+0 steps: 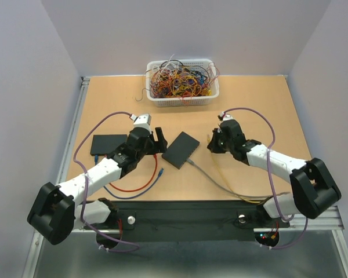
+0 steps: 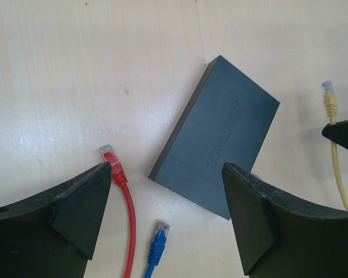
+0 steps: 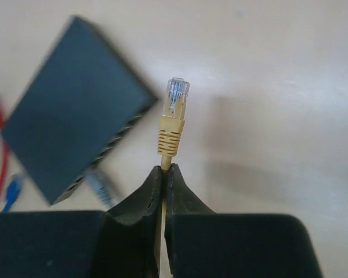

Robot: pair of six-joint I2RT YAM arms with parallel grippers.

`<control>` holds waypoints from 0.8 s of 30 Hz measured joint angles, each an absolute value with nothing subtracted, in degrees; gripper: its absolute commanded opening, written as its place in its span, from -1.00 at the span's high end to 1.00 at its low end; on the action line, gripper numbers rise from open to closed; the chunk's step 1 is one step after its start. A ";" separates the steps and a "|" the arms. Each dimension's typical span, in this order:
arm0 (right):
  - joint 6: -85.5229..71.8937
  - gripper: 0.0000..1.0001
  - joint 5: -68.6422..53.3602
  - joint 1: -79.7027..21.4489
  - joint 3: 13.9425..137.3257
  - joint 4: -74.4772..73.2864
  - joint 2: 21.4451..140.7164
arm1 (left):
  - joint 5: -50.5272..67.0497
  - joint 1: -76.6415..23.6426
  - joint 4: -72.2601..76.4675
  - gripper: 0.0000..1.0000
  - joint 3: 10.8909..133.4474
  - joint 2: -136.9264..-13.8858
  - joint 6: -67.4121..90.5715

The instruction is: Insert the plug into the switch port

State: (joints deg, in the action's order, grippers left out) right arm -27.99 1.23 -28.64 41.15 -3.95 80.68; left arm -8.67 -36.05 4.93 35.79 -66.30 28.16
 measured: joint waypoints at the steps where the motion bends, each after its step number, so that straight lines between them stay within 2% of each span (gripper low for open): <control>1: -26.72 0.99 -0.84 -30.00 41.15 -2.61 79.29 | -8.73 -35.83 5.43 -0.77 35.24 -65.43 28.36; 10: -18.41 0.99 -14.02 -37.98 37.36 8.08 67.94 | -4.84 -35.16 13.74 -0.73 31.05 -60.55 31.11; 24: -15.31 0.99 -18.76 -42.57 34.65 11.00 68.10 | 5.52 -36.29 28.64 -0.62 29.36 -67.46 37.82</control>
State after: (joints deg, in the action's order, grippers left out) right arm -15.31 -18.76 -42.57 34.65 11.00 68.10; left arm 5.52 -36.29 28.64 29.36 -67.46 37.82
